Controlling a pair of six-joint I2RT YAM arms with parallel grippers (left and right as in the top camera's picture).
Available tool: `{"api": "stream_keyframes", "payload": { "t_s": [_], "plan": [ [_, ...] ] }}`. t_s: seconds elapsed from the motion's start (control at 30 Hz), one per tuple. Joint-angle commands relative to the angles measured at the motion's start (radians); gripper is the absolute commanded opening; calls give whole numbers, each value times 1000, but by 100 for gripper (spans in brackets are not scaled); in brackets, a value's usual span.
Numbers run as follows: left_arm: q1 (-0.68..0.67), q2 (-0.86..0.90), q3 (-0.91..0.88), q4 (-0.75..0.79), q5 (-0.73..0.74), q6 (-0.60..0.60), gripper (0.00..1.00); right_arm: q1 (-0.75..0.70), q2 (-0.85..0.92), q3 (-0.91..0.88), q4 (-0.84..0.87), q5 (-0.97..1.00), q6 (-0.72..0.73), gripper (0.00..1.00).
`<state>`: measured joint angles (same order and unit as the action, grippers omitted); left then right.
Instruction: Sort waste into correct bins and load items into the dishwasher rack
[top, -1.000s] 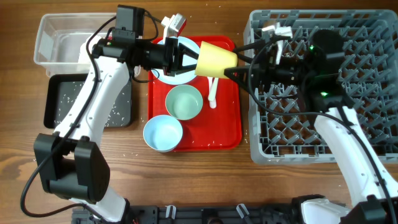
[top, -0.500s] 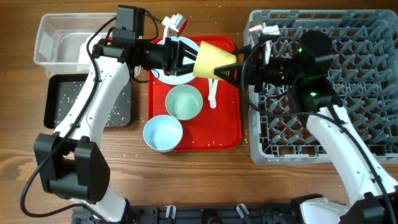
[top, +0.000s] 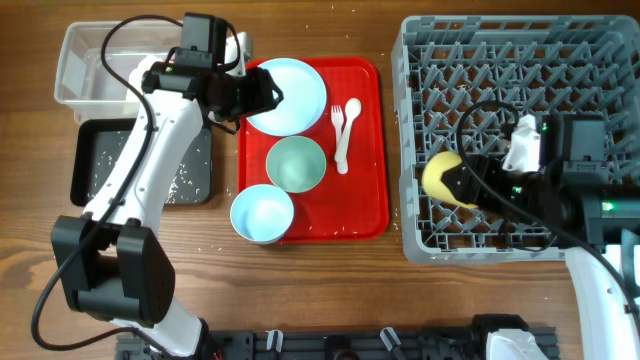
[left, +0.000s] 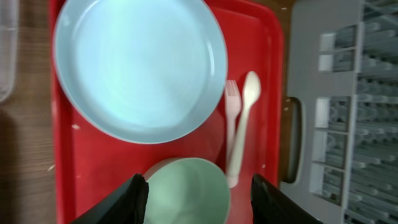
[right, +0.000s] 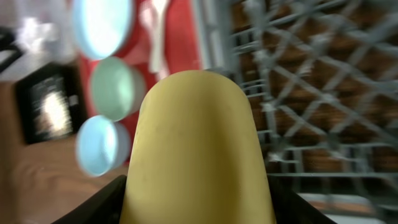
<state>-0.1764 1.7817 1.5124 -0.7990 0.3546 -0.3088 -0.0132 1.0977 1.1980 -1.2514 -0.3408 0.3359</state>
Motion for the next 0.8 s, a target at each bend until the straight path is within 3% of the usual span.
{"api": "stream_keyframes", "payload": {
  "t_s": [0.0,0.23,0.37,0.43,0.6,0.77],
  "plan": [
    [-4,-14,11,-6,-95,10,55,44,56,36,-130,244,37,41],
    [-4,-14,11,-18,-108,11,58,173,373,30,-114,273,34,46],
    [-4,-14,11,-33,-132,14,60,205,482,30,-114,273,39,74],
    [-4,-14,11,-32,-136,13,60,204,478,32,-107,274,38,80],
    [-4,-14,11,-25,-136,13,61,204,476,213,-100,272,31,83],
    [14,-29,14,-26,-136,13,60,264,476,352,11,142,-18,78]
  ]
}}
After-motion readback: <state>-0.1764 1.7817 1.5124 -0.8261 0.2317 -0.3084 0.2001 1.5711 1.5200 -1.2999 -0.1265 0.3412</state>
